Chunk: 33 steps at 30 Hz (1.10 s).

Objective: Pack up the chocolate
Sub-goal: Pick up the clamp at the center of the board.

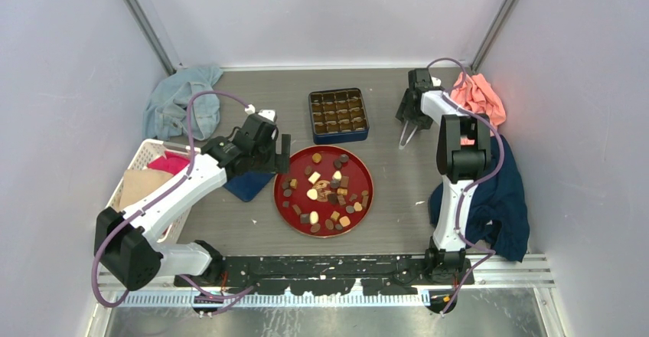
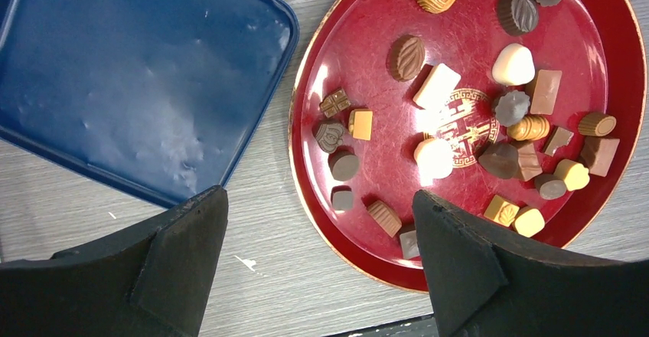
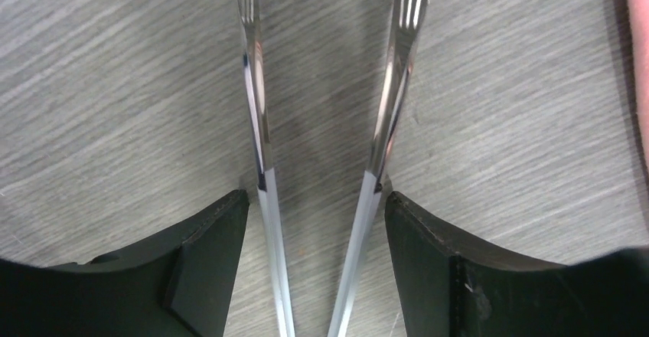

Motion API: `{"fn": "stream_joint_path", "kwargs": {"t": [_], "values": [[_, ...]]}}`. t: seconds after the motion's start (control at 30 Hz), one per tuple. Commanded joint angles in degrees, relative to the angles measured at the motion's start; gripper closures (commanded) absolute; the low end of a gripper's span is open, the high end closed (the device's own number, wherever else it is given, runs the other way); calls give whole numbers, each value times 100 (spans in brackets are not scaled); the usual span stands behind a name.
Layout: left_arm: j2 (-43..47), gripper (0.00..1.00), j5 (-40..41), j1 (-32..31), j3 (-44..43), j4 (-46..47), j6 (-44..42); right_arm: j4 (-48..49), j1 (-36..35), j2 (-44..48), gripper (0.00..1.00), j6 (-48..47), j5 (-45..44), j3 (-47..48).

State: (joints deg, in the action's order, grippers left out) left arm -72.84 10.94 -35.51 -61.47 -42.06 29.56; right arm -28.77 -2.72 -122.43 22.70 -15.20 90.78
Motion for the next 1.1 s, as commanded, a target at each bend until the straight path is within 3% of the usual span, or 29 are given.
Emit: {"fn": "stream_joint_path", "kwargs": {"t": [0.0,0.13,0.37,0.5,0.83,1.07], "values": [[41,9,51,9,-28,126,-3,12,30,-236,28,-59,143,347],[7,10,49,17,-49,141,-4,-118,52,-359,30,-51,243,516],[138,9,133,13,16,55,-40,92,56,-150,78,-40,382,331],[214,10,179,13,23,8,-56,-43,46,259,91,-91,698,133],[414,10,86,11,91,278,-254,-1012,-387,2487,95,-45,1828,-933],[510,10,281,21,-148,-249,-499,-1680,-1914,3687,88,95,1251,-1773]]}}
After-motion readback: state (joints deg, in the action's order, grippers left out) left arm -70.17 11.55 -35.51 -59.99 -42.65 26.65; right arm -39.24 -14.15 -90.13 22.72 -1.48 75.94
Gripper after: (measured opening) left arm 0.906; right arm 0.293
